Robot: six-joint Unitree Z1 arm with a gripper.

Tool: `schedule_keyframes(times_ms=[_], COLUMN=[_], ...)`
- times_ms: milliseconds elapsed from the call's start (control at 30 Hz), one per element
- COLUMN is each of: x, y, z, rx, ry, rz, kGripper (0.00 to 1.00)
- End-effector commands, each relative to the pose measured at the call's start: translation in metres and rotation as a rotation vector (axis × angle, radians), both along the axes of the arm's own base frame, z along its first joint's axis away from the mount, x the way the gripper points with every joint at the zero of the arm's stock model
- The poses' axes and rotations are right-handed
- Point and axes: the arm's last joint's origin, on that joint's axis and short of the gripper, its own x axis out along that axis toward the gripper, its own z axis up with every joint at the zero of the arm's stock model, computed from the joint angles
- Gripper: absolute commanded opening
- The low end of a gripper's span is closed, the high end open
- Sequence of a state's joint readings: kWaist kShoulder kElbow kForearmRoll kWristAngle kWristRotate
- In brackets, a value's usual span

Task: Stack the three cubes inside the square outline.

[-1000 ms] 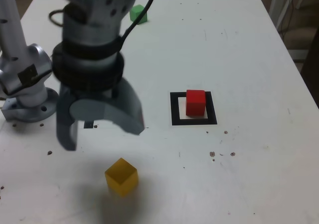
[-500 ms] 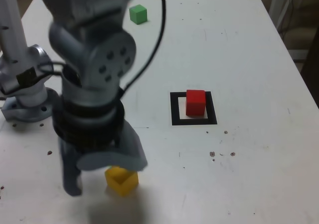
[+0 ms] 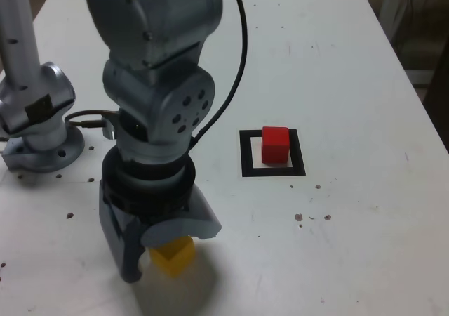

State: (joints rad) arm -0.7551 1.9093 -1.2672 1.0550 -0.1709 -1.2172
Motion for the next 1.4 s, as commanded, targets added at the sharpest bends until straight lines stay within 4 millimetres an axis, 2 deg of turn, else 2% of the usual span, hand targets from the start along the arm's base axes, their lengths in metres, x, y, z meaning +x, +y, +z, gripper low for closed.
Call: schedule_keyframes(times_ms=[0, 167, 367, 600, 933, 1133, 1367], x=[0.005, 0.011, 0.015, 0.007, 0.003, 0.004, 0.004], y=[0.005, 0.015, 0.02, 0.026, 0.03, 0.03, 0.03], z=[-0.007, -0.013, -0.016, -0.022, -0.027, -0.027, -0.027], rx=[0.005, 0.001, -0.027, -0.05, -0.091, -0.092, -0.073], ry=[0.005, 0.015, 0.023, 0.023, -0.014, -0.025, -0.035], rz=[0.021, 0.047, 0.056, 0.062, 0.066, 0.066, 0.078], kGripper=[0.99, 0.97, 0.88, 0.73, 0.59, 0.42, 0.3])
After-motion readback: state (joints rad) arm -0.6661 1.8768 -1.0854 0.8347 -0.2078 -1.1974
